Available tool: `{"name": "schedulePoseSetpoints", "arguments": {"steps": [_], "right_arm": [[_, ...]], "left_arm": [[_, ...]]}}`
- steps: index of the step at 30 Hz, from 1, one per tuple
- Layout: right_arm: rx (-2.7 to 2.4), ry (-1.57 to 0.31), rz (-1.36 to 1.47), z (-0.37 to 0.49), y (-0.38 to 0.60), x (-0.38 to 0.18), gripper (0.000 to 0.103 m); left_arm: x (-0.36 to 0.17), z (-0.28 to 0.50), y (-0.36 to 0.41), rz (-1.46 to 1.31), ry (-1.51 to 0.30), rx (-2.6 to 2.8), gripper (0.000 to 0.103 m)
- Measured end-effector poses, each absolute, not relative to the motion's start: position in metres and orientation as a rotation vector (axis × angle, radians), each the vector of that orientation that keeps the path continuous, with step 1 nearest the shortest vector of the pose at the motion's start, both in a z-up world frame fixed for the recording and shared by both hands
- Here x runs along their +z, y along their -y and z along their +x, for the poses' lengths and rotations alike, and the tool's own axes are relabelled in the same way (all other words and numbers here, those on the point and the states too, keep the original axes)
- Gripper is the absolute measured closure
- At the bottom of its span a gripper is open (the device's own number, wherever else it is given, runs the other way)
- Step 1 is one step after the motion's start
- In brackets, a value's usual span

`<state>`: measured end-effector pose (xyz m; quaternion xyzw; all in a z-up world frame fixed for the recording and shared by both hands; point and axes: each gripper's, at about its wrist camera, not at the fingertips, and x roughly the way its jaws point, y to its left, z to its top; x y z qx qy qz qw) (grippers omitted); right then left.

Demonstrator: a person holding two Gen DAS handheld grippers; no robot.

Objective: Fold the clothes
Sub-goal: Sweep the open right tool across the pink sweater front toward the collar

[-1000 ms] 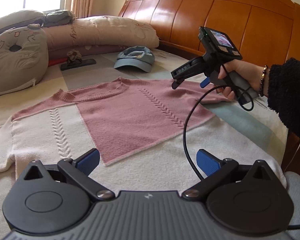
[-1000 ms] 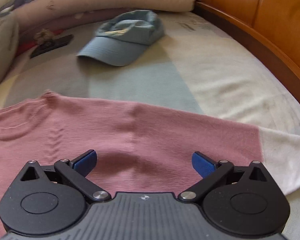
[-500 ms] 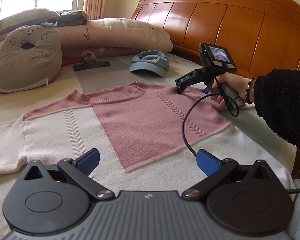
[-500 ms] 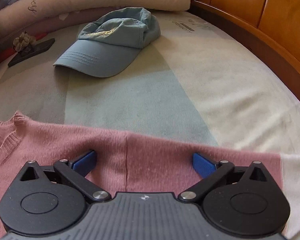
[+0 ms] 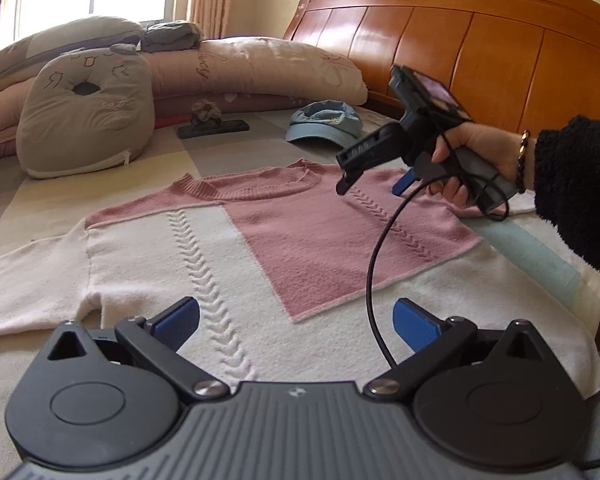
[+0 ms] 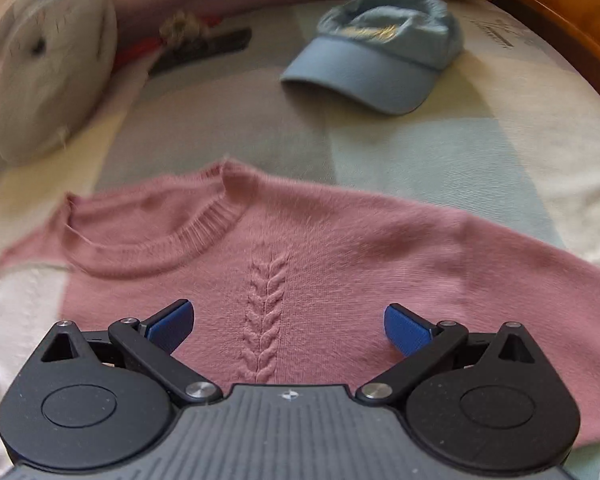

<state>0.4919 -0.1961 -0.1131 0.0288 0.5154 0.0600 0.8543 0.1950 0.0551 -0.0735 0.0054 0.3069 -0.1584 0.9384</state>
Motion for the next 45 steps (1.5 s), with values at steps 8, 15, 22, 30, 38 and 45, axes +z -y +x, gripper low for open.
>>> {"name": "schedulePoseSetpoints", "arguments": {"steps": [8,15,22,30,38,45], "right_arm": [[0.04,-0.935,-0.005,0.534,0.191,-0.127,0.0],[0.062,-0.907,0.071,0.526,0.204,-0.112,0.0],[0.11,-0.917,0.106,0.458,0.227,-0.067,0.0],[0.208,-0.98,0.226,0.41,0.236,-0.097,0.0],[0.243,-0.908,0.106,0.366,0.23,-0.095,0.0],[0.196,-0.939,0.029,0.34,0.225,-0.114,0.001]], "left_arm": [[-0.08,0.203,-0.064,-0.016,-0.646,-0.325,0.001],[-0.071,0.194,-0.061,-0.014,-0.618,-0.345,0.001],[-0.052,0.168,-0.058,-0.01,-0.565,-0.36,0.001],[-0.042,0.147,-0.052,0.007,-0.532,-0.399,0.001],[-0.043,0.156,-0.053,-0.007,-0.529,-0.387,0.001],[-0.045,0.157,-0.053,-0.007,-0.542,-0.377,0.001]]}}
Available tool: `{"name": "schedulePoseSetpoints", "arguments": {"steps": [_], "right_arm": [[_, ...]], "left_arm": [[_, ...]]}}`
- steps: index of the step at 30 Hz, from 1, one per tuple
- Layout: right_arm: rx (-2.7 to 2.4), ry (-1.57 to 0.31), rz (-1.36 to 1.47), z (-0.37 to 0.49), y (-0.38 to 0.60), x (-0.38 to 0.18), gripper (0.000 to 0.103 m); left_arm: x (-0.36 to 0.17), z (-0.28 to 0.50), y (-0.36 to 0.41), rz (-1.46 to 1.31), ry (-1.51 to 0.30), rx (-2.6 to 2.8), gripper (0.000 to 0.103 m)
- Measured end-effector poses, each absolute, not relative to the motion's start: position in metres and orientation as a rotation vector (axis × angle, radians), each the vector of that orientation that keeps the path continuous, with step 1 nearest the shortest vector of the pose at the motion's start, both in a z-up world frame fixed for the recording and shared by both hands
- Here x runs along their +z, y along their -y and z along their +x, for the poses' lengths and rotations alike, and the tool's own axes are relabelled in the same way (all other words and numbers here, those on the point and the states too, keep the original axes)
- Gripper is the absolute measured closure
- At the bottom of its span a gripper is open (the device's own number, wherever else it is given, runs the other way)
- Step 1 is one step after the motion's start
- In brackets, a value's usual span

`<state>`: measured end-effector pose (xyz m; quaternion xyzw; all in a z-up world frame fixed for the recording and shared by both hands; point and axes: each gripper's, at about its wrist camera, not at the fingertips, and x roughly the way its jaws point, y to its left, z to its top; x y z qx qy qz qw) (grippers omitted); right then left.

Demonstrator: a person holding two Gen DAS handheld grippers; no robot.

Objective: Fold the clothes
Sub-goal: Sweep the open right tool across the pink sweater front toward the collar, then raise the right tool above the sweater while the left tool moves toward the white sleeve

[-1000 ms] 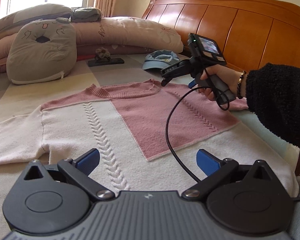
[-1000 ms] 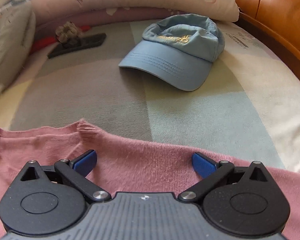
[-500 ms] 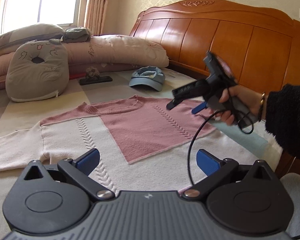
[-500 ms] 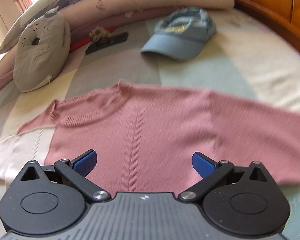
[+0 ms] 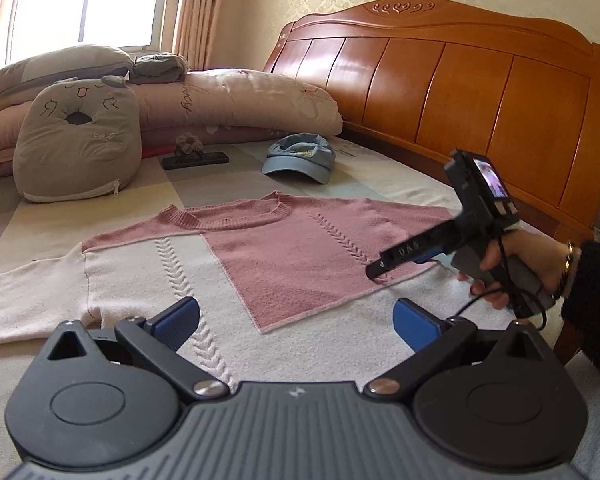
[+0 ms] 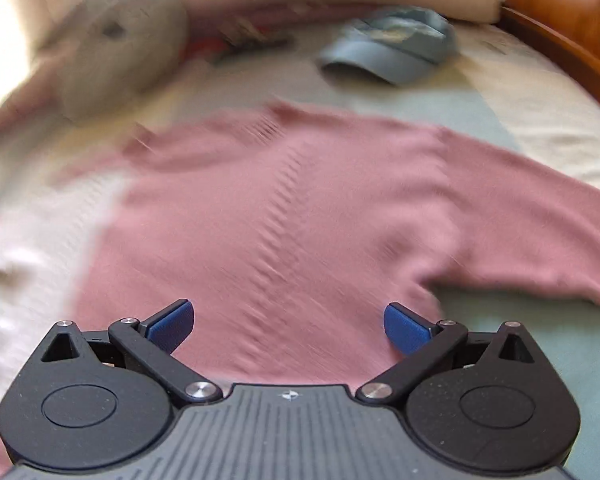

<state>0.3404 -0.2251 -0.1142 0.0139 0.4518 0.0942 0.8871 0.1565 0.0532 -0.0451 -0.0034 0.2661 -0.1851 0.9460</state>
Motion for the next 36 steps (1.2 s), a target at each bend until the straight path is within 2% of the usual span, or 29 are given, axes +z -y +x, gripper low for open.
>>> {"name": "schedulePoseSetpoints", "arguments": {"steps": [7,11,14,22,28,36], "right_arm": [[0.267,-0.811,0.127,0.282,0.202,-0.098,0.0],[0.334,-0.827,-0.094,0.27,0.18,-0.098,0.0],[0.308,-0.827,-0.131,0.269,0.184,-0.099,0.0],[0.285,-0.911,0.021,0.273,0.222,-0.11,0.0],[0.304,-0.89,0.136,0.271,0.238,-0.099,0.0],[0.328,-0.836,0.166,0.273,0.228,-0.084,0.0]], "left_arm": [[-0.06,0.168,-0.048,0.013,-0.608,-0.326,0.001],[-0.064,0.166,-0.044,0.039,-0.644,-0.244,0.001],[-0.066,0.162,-0.044,-0.004,-0.67,-0.224,0.001],[-0.109,0.152,-0.04,-0.141,-0.872,-0.217,0.001],[-0.105,0.118,-0.028,-0.033,-0.89,-0.217,0.001],[-0.109,0.15,-0.048,-0.129,-0.875,-0.186,0.001]]}}
